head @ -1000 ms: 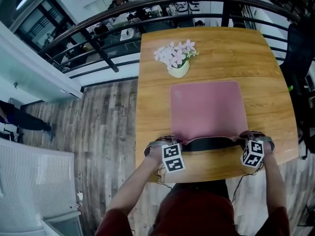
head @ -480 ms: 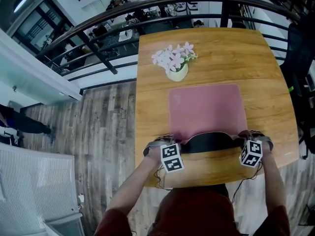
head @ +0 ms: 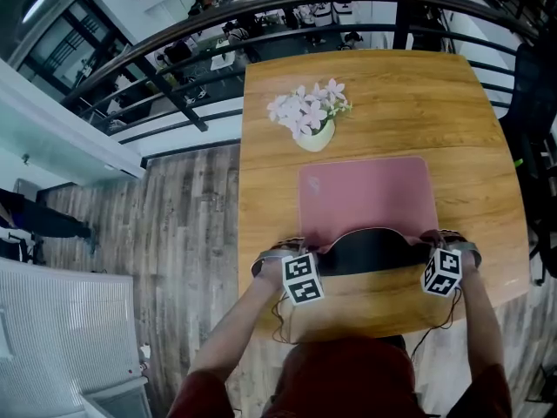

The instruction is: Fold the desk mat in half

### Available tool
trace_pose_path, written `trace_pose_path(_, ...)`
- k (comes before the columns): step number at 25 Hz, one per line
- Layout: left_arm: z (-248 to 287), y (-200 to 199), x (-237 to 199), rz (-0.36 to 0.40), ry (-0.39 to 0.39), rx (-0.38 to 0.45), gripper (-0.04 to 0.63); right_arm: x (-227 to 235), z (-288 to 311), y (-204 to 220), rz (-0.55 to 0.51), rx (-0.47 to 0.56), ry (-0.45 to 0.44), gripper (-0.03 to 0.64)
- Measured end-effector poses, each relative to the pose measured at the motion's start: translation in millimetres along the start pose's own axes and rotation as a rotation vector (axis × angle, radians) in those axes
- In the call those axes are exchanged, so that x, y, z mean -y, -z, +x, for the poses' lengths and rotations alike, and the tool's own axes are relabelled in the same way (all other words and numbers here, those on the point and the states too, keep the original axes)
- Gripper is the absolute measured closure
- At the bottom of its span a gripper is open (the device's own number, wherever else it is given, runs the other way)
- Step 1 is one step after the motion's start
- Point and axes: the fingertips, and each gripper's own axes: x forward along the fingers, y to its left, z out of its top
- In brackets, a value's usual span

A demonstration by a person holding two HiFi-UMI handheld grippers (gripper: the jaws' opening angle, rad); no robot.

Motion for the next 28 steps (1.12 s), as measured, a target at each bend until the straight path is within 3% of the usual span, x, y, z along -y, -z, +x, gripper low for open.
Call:
trace_pose_path(13, 8.6, 4.4, -42.1, -0.039, -0.03, -0.008, 0.531, 43.3, 17.1, -6.1, -0.014, 0.001, 0.028, 0.562)
trace_pose_path(28, 22.1, 4.3, -96.4, -0.022, -0.098, -0.045, 0.531, 94.5, 38.1, -14.4, -0.062, 0.009, 0.062, 0.563)
